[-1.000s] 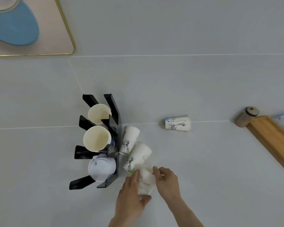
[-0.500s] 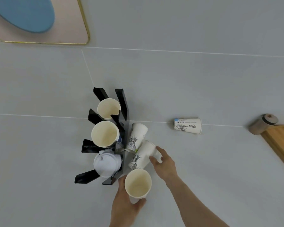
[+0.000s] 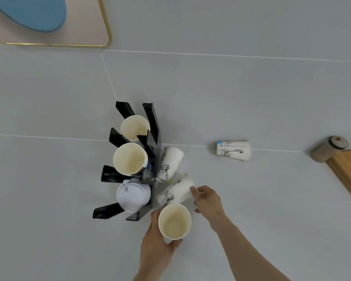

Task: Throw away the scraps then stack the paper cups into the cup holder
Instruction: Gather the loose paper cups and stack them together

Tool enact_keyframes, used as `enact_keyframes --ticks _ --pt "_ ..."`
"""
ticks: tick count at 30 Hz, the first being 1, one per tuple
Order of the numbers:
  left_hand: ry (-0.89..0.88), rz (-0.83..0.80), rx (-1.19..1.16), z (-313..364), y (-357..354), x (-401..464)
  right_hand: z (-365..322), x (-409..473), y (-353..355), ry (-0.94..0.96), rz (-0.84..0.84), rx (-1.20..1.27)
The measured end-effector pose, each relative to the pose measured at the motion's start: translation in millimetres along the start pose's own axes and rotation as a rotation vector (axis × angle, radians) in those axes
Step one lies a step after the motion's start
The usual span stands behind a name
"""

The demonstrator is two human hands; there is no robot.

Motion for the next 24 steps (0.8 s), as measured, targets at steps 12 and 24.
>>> enact_keyframes --ticks 12,24 --pt "0.006 0.014 0.002 7 -16 4 -36 -106 70 0.707 0.595 0.009" --pt "-0.093 0.031 -0.085 17 -2 2 7 -108 8 0.675 0.185 -0.531"
Point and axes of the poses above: each hand's wrist, its own x-axis towards the middle knuckle, its own y-axis out of the back of the hand, z = x × y, the point moved 2 cm from there along x, towards the middle knuckle, and after that the axes turned 13 degrees about -x, right-handed, at the moved point
